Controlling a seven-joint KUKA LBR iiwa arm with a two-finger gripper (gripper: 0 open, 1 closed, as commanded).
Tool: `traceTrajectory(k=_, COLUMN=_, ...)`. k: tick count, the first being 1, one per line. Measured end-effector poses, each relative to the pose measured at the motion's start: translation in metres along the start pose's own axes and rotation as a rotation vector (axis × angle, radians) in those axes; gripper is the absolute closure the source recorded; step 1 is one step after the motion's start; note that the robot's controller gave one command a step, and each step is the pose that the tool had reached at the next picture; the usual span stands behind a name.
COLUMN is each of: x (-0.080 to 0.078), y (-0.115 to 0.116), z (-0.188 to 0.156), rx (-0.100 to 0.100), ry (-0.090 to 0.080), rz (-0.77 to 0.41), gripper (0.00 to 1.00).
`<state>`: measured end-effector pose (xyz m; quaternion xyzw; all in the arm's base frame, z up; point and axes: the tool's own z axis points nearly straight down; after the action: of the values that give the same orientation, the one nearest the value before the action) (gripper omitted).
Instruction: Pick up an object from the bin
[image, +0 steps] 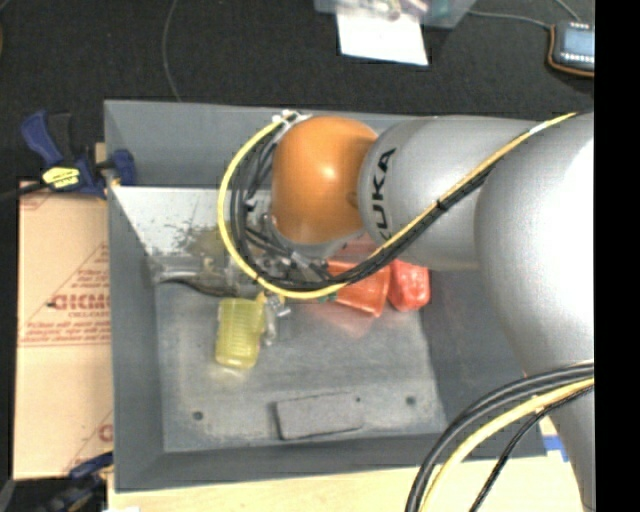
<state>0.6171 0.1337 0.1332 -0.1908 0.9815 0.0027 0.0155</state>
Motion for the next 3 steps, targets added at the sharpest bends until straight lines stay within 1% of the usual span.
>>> traceTrajectory(k=1, x=0.025, y=-0.009, z=0.005, rx=-0.002, ry=0.0, rz=-0.024, gripper=0.0)
traceTrajectory(k=2, x=0.032, y=-0.011, z=-0.01, rx=-0.001, ry=0.017, rz=-0.061, gripper=0.0)
traceTrajectory(k=3, x=0.032, y=-0.037, z=0.036, rx=0.0, ry=0.005, rz=-0.015, gripper=0.0)
